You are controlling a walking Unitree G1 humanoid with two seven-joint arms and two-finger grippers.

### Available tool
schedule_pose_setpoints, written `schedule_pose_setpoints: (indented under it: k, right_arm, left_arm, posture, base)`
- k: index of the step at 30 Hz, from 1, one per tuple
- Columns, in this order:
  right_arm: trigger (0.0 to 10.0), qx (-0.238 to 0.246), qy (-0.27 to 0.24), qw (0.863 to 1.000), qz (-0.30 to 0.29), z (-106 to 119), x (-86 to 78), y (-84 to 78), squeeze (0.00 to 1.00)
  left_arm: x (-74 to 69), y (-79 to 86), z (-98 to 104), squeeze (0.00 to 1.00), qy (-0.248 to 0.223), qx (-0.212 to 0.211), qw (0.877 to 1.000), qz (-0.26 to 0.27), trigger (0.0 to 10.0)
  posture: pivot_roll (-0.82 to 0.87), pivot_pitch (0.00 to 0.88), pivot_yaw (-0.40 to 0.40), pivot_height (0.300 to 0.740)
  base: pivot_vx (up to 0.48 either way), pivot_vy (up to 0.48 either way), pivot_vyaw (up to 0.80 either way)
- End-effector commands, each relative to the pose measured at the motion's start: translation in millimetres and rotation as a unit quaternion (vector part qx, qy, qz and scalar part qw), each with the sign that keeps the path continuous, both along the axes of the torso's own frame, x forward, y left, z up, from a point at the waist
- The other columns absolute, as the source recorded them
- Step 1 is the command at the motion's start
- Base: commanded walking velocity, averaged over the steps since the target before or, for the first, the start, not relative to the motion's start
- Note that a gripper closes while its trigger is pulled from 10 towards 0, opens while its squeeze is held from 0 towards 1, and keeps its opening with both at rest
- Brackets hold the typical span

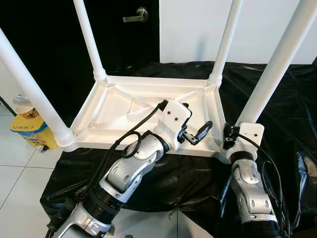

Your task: Building children table

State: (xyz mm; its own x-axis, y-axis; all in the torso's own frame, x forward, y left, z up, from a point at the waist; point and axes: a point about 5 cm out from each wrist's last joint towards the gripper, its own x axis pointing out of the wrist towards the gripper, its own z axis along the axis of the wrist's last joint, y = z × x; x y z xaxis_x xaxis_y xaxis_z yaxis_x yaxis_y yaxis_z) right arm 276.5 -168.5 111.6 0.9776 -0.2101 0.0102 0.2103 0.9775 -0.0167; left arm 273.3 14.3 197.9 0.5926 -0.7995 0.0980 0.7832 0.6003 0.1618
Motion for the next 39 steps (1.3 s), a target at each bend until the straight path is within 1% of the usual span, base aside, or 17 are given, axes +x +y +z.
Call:
schedule_pose_setpoints:
  k: [1, 6, 12, 13, 15, 16, 19, 20, 22, 24, 29, 34, 35, 36, 37, 38, 39]
  right_arm:
    - [10.0, 0.003, 0.007, 1.0, 0.01, -2, 0.0, 0.0, 1.0]
    - [10.0, -0.009, -0.012, 0.999, 0.036, 3, -0.7, -5.3, 1.0]
    - [10.0, -0.018, -0.019, 0.997, 0.068, 4, -1.3, -20.4, 1.0]
    - [10.0, -0.021, -0.02, 0.995, 0.09, 4, -1.4, -25.7, 0.2]
    - [10.0, -0.021, -0.02, 0.995, 0.09, 4, -1.4, -25.7, 0.2]
    - [10.0, -0.028, -0.023, 0.992, 0.12, 4, -1.2, -29.4, 0.0]
    - [10.0, -0.036, -0.026, 0.986, 0.159, 6, -0.3, -31.6, 0.0]
    - [10.0, -0.045, -0.028, 0.978, 0.199, 8, 0.9, -32.3, 0.0]
    - [10.0, -0.045, -0.028, 0.978, 0.199, 8, 0.9, -32.3, 0.0]
    - [10.0, -0.055, -0.03, 0.962, 0.265, 12, 4.0, -31.3, 0.0]
    - [10.0, -0.069, -0.027, 0.949, 0.306, 15, 12.0, -31.6, 0.0]
    - [10.0, -0.077, -0.023, 0.944, 0.321, 14, 15.6, -33.0, 0.0]
    - [4.5, -0.081, -0.018, 0.94, 0.331, 12, 17.2, -35.5, 0.0]
    - [2.0, -0.083, -0.014, 0.939, 0.332, 10, 17.4, -36.5, 0.0]
    - [2.0, -0.084, -0.013, 0.938, 0.335, 9, 17.4, -37.3, 0.0]
    - [0.0, -0.084, -0.012, 0.938, 0.336, 9, 17.5, -37.8, 0.0]
    - [0.0, -0.084, -0.012, 0.938, 0.336, 9, 17.5, -37.8, 0.0]
  left_arm:
    - [-4.3, -3.2, 2, 0.0, -0.008, 0.016, 0.997, -0.073, 10.0]
    - [-4.8, -3.6, 2, 0.0, -0.007, 0.015, 0.997, -0.074, 10.0]
    - [-5.7, -3.8, 2, 0.0, -0.005, 0.015, 0.997, -0.075, 10.0]
    - [-5.9, -3.7, 1, 0.0, -0.005, 0.015, 0.997, -0.076, 10.0]
    - [-5.9, -3.7, 1, 0.0, -0.005, 0.015, 0.997, -0.076, 10.0]
    - [-6.1, -3.8, 1, 0.0, -0.004, 0.015, 0.997, -0.077, 10.0]
    - [-6.9, -4.4, 0, 0.0, -0.003, 0.018, 0.997, -0.081, 10.0]
    - [-8.0, -5.1, -1, 0.0, -0.003, 0.022, 0.996, -0.086, 10.0]
    - [-8.0, -5.1, -1, 0.0, -0.003, 0.022, 0.996, -0.086, 10.0]
    - [-10.4, -6.4, -4, 0.0, 0.001, 0.029, 0.995, -0.097, 10.0]
    - [-16.6, -8.6, -10, 0.0, 0.009, 0.052, 0.991, -0.122, 10.0]
    - [-21.3, -9.3, -16, 0.0, 0.014, 0.069, 0.988, -0.138, 10.0]
    - [-24.8, -9.1, -19, 0.0, 0.018, 0.079, 0.985, -0.149, 10.0]
    - [-25.7, -8.9, -20, 0.0, 0.02, 0.083, 0.985, -0.152, 10.0]
    - [-26.2, -8.6, -21, 0.0, 0.02, 0.086, 0.984, -0.153, 10.0]
    - [-26.3, -8.5, -21, 0.0, 0.02, 0.087, 0.984, -0.154, 10.0]
    - [-26.3, -8.5, -21, 0.0, 0.02, 0.087, 0.984, -0.154, 10.0]
  posture:
    - [-0.04, 0.001, 0.015, 0.74]
    - [-0.04, 0.006, 0.015, 0.74]
    - [-0.04, 0.006, 0.016, 0.74]
    - [-0.04, 0.007, 0.018, 0.74]
    - [-0.04, 0.007, 0.018, 0.74]
    - [-0.05, 0.007, 0.02, 0.74]
    - [-0.05, 0.006, 0.023, 0.74]
    - [-0.05, 0.003, 0.025, 0.74]
    - [-0.05, 0.003, 0.025, 0.74]
    - [-0.05, 0.0, 0.028, 0.74]
    - [-0.04, 0.0, 0.024, 0.74]
    - [-0.04, 0.0, 0.02, 0.74]
    - [-0.03, 0.0, 0.018, 0.74]
    - [-0.03, 0.0, 0.017, 0.74]
    - [-0.03, 0.0, 0.016, 0.74]
    - [-0.03, 0.0, 0.016, 0.74]
    - [-0.03, 0.0, 0.016, 0.74]
  base:
    - [0.0, 0.0, 0.0]
    - [0.0, 0.0, 0.0]
    - [0.0, 0.0, 0.0]
    - [0.0, 0.0, 0.0]
    - [0.0, 0.0, 0.0]
    - [0.0, 0.0, 0.0]
    - [0.0, 0.0, 0.0]
    - [0.0, 0.0, 0.0]
    - [0.0, 0.0, 0.0]
    - [0.0, 0.0, 0.0]
    - [0.0, 0.0, 0.0]
    - [0.0, 0.0, 0.0]
    - [0.0, 0.0, 0.0]
    - [0.0, 0.0, 0.0]
    - [0.0, 0.0, 0.0]
    - [0.0, 0.0, 0.0]
    - [0.0, 0.0, 0.0]
